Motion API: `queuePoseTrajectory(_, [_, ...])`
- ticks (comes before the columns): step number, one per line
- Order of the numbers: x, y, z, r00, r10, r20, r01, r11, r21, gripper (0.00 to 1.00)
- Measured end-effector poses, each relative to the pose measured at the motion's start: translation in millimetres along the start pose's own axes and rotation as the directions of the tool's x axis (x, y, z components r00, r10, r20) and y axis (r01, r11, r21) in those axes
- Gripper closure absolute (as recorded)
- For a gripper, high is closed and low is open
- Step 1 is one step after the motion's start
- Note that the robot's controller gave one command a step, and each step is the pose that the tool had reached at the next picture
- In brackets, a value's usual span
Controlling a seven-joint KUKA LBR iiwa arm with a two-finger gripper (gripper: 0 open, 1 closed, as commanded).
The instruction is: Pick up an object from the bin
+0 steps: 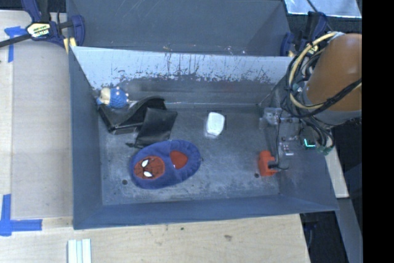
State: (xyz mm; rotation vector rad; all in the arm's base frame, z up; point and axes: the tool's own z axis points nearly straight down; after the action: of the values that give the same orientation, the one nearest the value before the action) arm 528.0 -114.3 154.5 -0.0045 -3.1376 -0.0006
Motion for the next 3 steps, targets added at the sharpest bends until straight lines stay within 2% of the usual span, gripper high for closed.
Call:
queuePoseTrajectory(1, [6.1, -46, 87, 0.999, -0.045, -0.002, 0.045, 0.999, -0.002, 0.00])
queuePoseTrajectory(2, [27.7, -44, 54, 0.999, 0.054, 0.003, -0.054, 0.999, 0.000, 0.00])
queuePoseTrajectory(3, [-9.1, -34, 50, 0.813, -0.583, 0.008, 0.583, 0.813, 0.006, 0.00])
